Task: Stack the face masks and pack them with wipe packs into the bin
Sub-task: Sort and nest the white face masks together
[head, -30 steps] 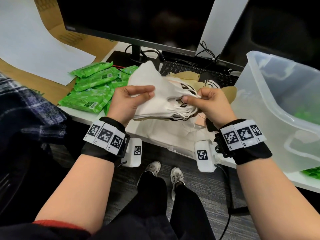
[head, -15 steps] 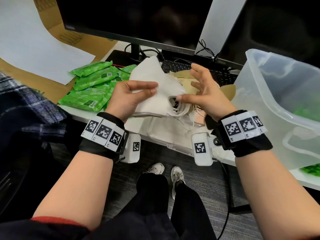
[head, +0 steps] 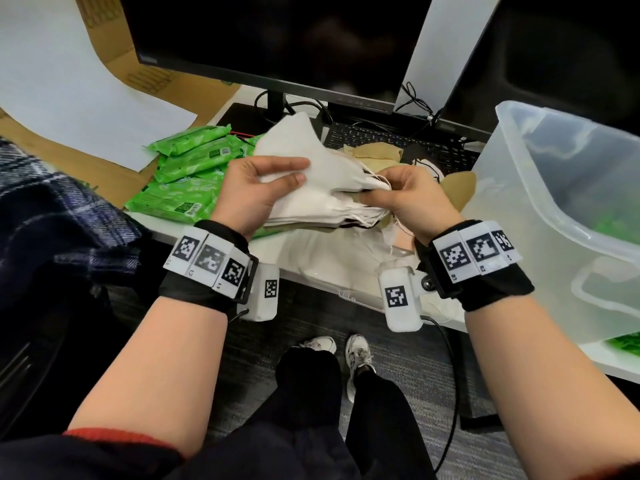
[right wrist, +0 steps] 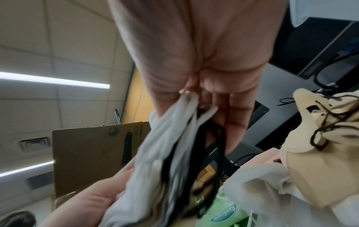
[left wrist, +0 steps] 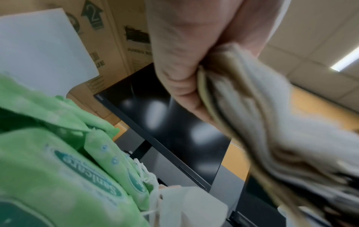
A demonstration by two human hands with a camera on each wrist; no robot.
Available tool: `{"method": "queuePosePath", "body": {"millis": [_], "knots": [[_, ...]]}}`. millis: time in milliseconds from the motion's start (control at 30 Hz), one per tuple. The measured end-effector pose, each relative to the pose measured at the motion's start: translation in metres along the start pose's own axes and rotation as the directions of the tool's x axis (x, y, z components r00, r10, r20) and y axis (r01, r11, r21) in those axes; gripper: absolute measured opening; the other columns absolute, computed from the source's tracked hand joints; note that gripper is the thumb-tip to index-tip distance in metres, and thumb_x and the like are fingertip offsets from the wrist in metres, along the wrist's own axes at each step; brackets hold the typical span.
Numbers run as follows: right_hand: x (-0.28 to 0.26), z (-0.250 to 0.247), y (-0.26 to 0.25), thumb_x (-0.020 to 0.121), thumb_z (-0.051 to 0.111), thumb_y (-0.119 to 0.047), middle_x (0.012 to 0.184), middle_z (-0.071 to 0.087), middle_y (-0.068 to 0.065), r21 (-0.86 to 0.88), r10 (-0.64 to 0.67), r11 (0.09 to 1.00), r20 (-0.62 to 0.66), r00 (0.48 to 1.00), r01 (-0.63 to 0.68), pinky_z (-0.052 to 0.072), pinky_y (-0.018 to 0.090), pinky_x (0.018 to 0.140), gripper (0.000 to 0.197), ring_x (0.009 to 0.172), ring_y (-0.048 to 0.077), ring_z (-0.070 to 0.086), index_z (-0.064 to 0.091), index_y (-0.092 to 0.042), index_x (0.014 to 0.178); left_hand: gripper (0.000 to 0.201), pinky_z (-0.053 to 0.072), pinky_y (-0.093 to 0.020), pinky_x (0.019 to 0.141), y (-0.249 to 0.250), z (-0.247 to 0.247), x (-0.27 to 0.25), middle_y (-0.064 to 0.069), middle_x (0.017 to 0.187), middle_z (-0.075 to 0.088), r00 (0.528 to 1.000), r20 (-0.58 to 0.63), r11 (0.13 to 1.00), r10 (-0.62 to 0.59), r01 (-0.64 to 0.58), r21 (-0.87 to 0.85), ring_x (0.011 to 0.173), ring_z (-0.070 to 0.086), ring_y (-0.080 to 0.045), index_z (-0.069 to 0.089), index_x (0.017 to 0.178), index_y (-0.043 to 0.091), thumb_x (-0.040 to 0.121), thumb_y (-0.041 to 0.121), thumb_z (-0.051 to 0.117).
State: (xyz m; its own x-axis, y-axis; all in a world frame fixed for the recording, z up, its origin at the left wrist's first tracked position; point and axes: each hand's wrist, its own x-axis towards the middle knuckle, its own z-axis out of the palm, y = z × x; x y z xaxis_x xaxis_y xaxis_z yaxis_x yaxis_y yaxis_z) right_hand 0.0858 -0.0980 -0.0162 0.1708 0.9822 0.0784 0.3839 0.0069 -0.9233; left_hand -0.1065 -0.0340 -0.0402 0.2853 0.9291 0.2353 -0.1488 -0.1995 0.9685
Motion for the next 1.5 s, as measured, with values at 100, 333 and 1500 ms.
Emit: {"method": "queuePosePath", "body": {"millis": [100,333,1500], "knots": [[0.001,0.006,-0.002,0.075,0.067,0.007,0.072,0.065,-0.004,-0.111,-0.009,0.994,0.068,0.998,0.017,0.05,0.02,0.067,0.029,0.059,0.002,0.059,0.062,-0.022,0.073,0.021,0.048,-0.012,0.08,-0.003,0.003,0.002,0.013,0.084,0.07,1.0,-0.026,1.0,-0.002,0.003,0.023,0.082,0.063,0.003,0.07,0.089,0.016,0.078,-0.002,0.067],[0.034,-0.016,0.01,0.077,0.073,-0.011,0.065,0.063,-0.002,-0.247,0.172,0.943,-0.215,0.961,-0.224,0.05,0.031,0.064,0.028,0.061,0.012,0.061,0.058,-0.014,0.1,0.031,0.041,-0.008,0.09,-0.011,-0.003,0.009,0.004,0.107,0.064,0.992,-0.12,0.996,-0.025,0.036,0.087,0.099,0.056,-0.001,0.064,0.108,0.019,0.087,-0.002,0.055],[0.106,-0.007,0.02,0.089,0.048,-0.006,0.109,0.055,0.015,-0.982,0.312,0.19,0.068,0.948,0.008,0.044,0.033,0.074,0.035,0.09,0.028,0.049,0.053,-0.008,0.124,0.043,0.043,-0.03,0.102,-0.025,0.015,0.008,-0.005,0.118,0.063,0.977,-0.093,0.981,-0.19,0.192,0.011,0.112,0.057,-0.017,0.062,0.112,0.023,0.085,-0.006,0.048]]}}
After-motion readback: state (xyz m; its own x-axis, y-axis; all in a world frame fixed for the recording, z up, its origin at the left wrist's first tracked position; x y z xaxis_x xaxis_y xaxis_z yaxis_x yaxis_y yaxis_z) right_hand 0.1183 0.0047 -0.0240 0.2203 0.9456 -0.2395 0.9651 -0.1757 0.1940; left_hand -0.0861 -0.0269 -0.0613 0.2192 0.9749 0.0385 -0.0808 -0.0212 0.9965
